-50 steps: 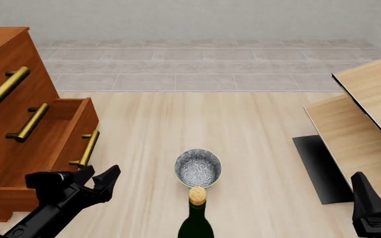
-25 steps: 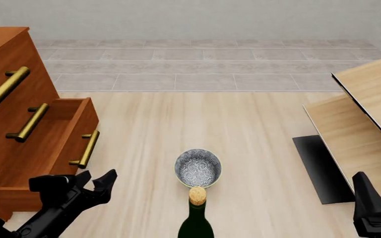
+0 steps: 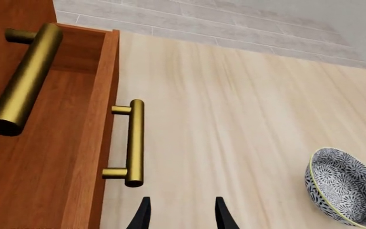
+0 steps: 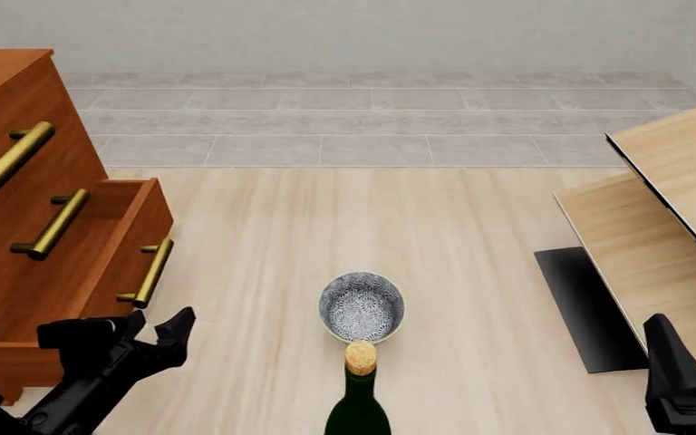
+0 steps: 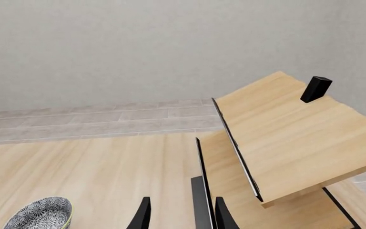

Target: Close the bottom drawer of the cabinet.

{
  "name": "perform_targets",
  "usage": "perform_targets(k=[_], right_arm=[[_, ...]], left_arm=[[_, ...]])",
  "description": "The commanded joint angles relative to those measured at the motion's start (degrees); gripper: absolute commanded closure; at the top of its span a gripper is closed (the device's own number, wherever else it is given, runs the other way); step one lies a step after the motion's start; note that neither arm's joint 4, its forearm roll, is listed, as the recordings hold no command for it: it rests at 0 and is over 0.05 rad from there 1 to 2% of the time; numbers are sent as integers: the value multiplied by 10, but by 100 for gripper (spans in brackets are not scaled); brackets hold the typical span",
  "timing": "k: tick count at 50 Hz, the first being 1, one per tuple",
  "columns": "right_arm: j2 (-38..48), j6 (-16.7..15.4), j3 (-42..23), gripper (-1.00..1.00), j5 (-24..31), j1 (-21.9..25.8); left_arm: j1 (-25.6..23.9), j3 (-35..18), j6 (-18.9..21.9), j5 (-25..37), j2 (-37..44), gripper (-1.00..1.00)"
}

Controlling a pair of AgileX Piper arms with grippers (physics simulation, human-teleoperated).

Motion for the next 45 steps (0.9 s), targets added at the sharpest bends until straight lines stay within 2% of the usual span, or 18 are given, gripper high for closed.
perform_targets(k=[1,45], right_arm=[[1,0,1,-100,-1,0],[9,-5,1,-100,-6,10]], left_arm=[[36,-3,11,-1,7,-100],[120,-14,57,3,10,-100]])
